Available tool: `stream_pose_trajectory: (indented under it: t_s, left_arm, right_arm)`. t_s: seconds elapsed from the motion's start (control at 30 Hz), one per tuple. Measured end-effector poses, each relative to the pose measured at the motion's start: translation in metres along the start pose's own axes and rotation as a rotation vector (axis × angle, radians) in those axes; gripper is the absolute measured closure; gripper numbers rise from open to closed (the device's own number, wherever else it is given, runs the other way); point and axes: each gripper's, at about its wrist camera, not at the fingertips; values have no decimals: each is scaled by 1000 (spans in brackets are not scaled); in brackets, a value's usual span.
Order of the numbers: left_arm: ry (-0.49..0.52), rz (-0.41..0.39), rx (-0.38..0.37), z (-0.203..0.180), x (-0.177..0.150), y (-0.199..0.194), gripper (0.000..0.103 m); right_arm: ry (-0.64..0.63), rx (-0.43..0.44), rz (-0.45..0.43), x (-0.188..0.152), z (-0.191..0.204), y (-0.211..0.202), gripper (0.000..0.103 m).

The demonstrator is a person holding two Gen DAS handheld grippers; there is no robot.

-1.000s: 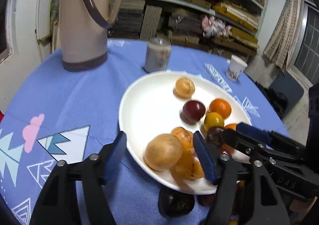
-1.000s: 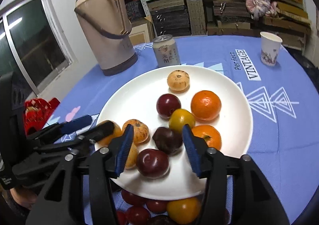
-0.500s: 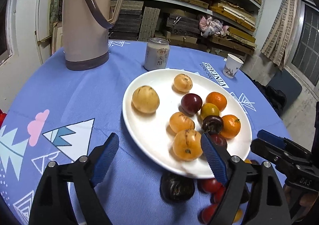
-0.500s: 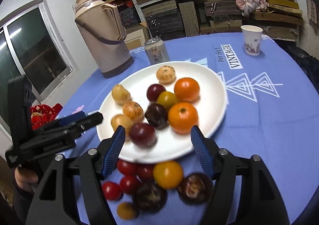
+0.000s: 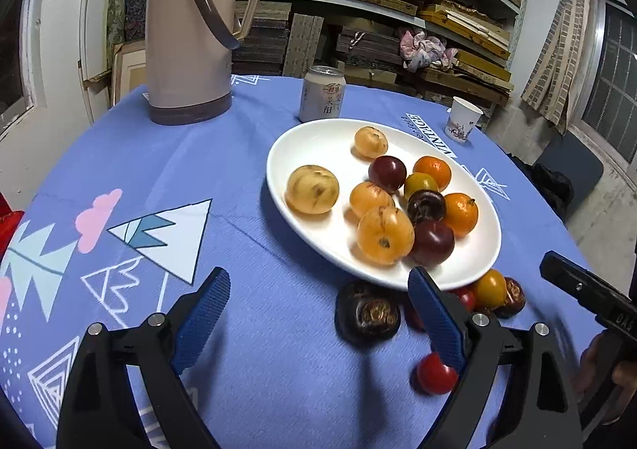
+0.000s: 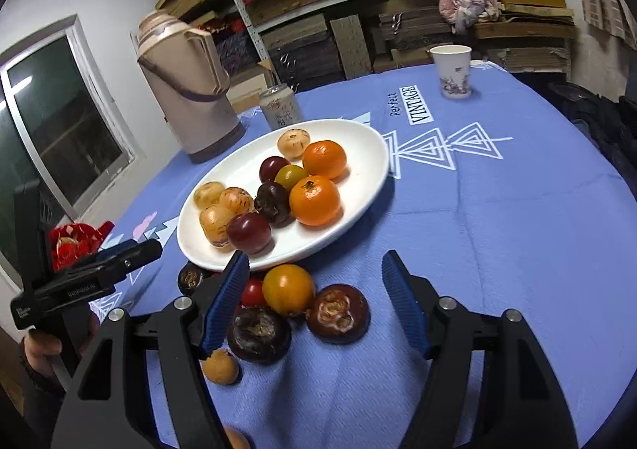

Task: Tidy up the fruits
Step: 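Withdraw both open tools from the plate toward the fruit pile, then grasp a red tomato with the left tool while the right tool grasps a pale yellow fruit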

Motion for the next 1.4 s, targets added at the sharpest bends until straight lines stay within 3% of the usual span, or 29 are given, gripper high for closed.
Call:
stream_pose_trajectory:
  t_s: [0.2,0.33,0.4,0.5,0.83,0.97,1.07,1.17,1.4]
  left_arm:
    - [24,13,2,-5,-9,-1,11]
    - [34,25,-10,-7,-11,0,9]
    - [35,29,-16,-7,-12,1,9]
    - [38,34,-21,-8,-12,1,8]
    - [49,45,-33,-11,-14,1,8]
    - [66,64,-27,-14,-17,4,8]
    - [69,73,-27,-15,-17,5,8]
    - [64,78,-32,-14,-18,6,8]
    - [114,97,-83,-28,-22,7,8]
  right_arm:
    - [1,10,0,-11,-5,-7,31]
    - [27,92,34,-17,-7,-14,31]
    - [-22,133,62,-22,2,-22,31]
    - [-151,111,123,-38,22,-29,31]
    - [-436,46,166,-82,69,-56,32]
    - [-468,5,207,-92,75,-42,46]
    - [-465,-19,212,-96,76,-35,47]
    - [-473,-11,201,-97,78,-36,60]
    - [-405,-18,177,-87,63,-40,60]
Point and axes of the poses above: each gripper's, at about its wrist camera, not at the fingertips, and y roughly the way its jaws point, z to its left, x to its top, and after that the axes turned 15 degrees about -x, right-handed
